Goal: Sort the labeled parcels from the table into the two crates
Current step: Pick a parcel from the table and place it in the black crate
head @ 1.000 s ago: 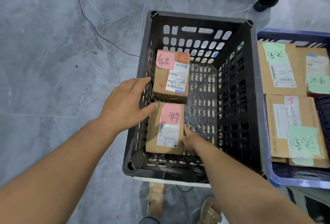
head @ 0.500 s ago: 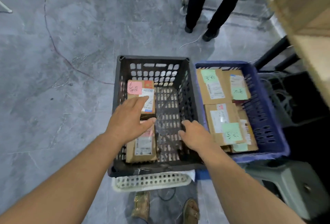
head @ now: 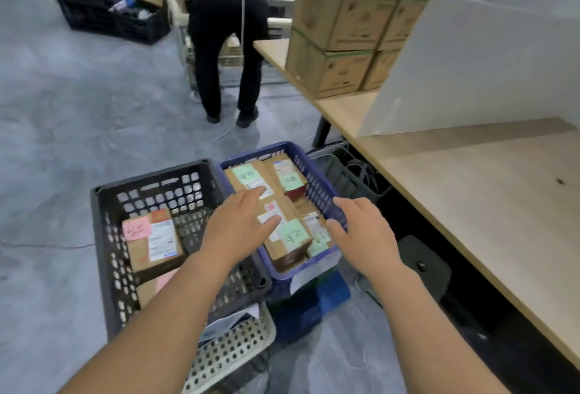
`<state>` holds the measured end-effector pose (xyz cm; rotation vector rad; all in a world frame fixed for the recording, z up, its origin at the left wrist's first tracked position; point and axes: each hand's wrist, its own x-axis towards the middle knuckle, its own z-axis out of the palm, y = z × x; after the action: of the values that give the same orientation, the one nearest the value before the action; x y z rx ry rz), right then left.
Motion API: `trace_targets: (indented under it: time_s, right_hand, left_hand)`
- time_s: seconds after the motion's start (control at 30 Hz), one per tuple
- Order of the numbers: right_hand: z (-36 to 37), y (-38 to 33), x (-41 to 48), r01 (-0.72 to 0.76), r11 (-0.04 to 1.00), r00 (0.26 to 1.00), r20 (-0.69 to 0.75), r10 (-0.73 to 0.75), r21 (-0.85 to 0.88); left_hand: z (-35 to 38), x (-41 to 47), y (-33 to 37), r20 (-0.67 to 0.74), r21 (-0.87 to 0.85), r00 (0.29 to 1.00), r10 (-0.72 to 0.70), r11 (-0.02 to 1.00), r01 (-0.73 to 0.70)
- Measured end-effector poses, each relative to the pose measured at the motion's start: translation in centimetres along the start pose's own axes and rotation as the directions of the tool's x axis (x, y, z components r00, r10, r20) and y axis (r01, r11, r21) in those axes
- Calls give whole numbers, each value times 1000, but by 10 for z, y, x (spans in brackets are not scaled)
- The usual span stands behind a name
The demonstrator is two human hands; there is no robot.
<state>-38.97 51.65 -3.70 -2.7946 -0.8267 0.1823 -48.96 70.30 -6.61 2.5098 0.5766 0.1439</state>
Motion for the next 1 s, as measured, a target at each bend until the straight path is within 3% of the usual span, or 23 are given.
trace_targets:
  time_s: [0.23,0.57,1.0]
  right_hand:
    - [-65,118,-82,-120,992,985,-121,124,40]
    - [-108,291,-217,-298,952,931,-199,307,75]
    - [-148,441,-339,-609,777,721,-298,626,159]
  left_hand:
    - [49,-23,127,-6,-12,991,134,991,-134]
    - [154,-78,323,111,41,912,396,915,-402]
    - [259,-121,510,254,-49,702,665,734,-678]
